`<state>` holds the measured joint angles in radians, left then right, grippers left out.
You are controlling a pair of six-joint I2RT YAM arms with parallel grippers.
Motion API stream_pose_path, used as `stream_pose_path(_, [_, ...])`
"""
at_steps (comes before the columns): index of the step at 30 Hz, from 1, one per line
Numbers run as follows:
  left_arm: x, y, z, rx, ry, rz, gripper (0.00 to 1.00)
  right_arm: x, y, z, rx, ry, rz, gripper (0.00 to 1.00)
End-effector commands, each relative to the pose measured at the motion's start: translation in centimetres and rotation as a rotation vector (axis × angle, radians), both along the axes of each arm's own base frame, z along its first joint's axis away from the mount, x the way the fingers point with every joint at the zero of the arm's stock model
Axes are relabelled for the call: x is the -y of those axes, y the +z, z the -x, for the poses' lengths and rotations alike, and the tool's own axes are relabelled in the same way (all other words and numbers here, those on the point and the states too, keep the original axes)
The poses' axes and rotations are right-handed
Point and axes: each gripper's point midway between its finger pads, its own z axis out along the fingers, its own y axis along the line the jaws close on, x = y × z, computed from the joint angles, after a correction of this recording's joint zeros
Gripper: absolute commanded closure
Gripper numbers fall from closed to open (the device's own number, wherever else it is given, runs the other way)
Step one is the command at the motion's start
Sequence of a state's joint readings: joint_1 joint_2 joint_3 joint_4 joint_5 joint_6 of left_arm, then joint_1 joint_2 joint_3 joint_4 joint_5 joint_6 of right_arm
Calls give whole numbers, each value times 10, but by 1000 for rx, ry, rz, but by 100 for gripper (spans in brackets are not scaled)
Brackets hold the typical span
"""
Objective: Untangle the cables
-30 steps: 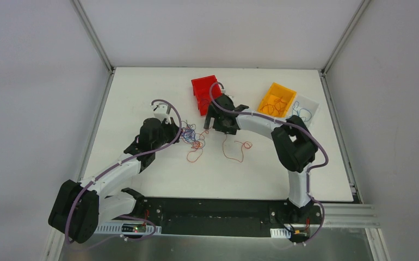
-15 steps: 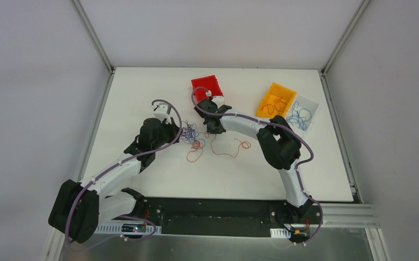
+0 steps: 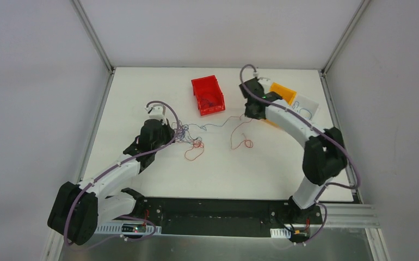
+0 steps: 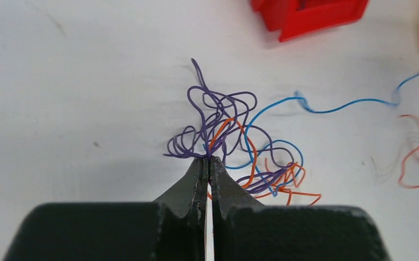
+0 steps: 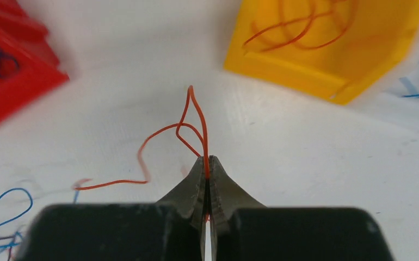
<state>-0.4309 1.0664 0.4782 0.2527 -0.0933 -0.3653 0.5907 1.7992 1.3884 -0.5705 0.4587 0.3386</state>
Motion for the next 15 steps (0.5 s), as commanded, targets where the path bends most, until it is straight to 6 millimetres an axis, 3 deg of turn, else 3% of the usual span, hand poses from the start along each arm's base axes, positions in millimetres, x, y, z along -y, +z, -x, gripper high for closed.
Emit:
stream_pose_path(1, [-37, 8, -5, 10, 210, -60, 100, 51, 83, -5, 154, -66, -39, 100])
stream_pose_path(4, [-53, 5, -5, -11, 299, -101, 100, 70, 121, -5, 212, -87, -73, 100])
stream_pose_path(8, [-62, 2, -5, -28, 357, -122, 100, 74, 173, -6, 300, -80, -120, 100])
stream_pose_path(15, [-37, 7, -8, -2, 232, -53, 100, 70, 230, -22, 376, -66, -198, 100])
